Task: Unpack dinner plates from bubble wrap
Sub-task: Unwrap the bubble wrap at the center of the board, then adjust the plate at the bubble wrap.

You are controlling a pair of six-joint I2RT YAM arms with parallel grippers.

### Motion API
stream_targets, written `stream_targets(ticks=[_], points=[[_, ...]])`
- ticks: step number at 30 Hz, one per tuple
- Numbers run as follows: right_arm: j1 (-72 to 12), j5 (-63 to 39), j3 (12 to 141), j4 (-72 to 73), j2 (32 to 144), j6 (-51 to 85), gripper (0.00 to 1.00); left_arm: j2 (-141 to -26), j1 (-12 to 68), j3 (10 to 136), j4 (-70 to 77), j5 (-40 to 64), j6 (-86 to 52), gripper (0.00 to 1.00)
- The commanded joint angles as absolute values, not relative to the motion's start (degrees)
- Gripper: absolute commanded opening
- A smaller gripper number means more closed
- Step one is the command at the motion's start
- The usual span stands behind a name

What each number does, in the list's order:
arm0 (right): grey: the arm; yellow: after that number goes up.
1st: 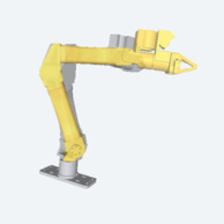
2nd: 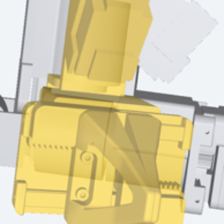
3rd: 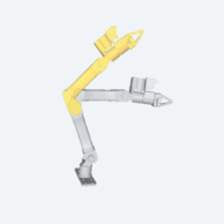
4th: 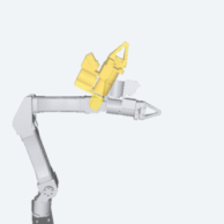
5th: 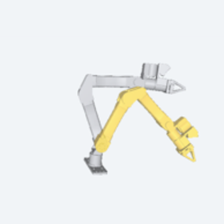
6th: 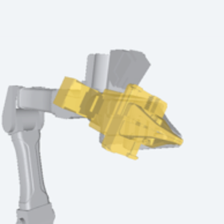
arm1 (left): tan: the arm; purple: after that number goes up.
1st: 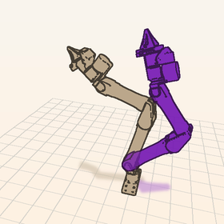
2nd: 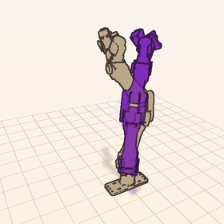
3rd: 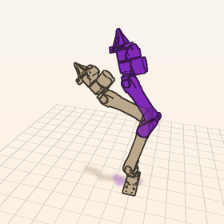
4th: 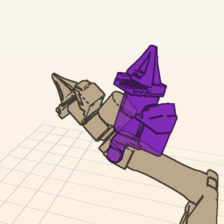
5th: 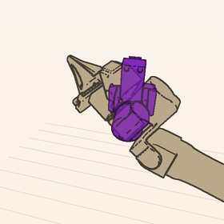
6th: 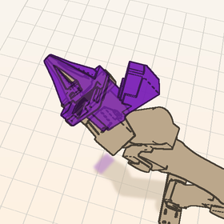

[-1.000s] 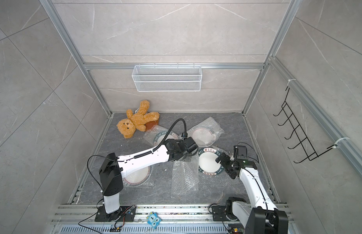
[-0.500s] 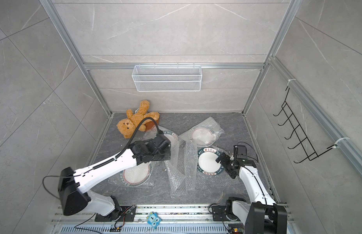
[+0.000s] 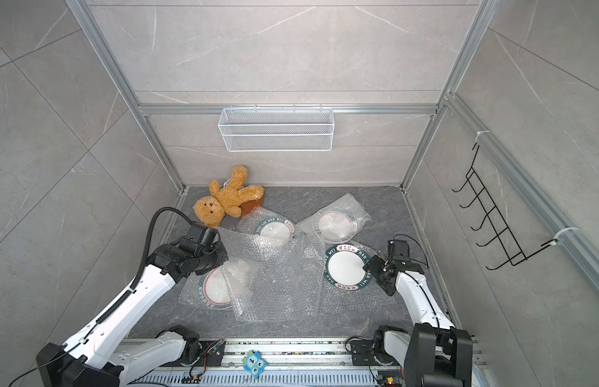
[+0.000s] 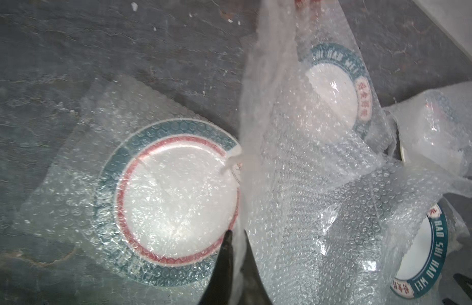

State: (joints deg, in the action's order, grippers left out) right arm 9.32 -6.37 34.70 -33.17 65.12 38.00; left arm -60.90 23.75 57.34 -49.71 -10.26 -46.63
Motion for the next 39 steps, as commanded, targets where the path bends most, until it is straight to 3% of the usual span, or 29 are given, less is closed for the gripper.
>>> stream_targets(ticks=[1, 11, 24, 30, 36, 39], points=[[10.28, 0.29, 35.28, -34.99, 64.7, 40.91, 0.88, -59.94, 21.51, 57.93, -51.53, -8.86, -44.48, 0.0], [12.83, -10.17, 32.67, -25.76, 70.59, 42.8, 0.82, -59.69, 16.61, 57.13, -51.2, -8.07, -43.15, 0.0], [13.55, -21.73, 27.84, -14.38, 72.74, 44.32, 0.68, -59.05, 12.31, 55.9, -48.91, -3.25, -42.2, 0.0], [13.62, -20.81, 28.54, -15.64, 72.04, 42.69, 0.5, -59.4, 12.3, 55.2, -47.67, -1.77, -41.99, 0.0], [13.62, -13.85, 31.35, -20.49, 75.47, 41.67, 0.22, -60.9, 12.25, 54.93, -46.31, 4.26, -39.5, 0.0], [13.63, -13.71, 31.69, -19.69, 75.71, 42.34, 0.17, -61.09, 12.23, 54.38, -46.32, 4.68, -39.11, 0.0]])
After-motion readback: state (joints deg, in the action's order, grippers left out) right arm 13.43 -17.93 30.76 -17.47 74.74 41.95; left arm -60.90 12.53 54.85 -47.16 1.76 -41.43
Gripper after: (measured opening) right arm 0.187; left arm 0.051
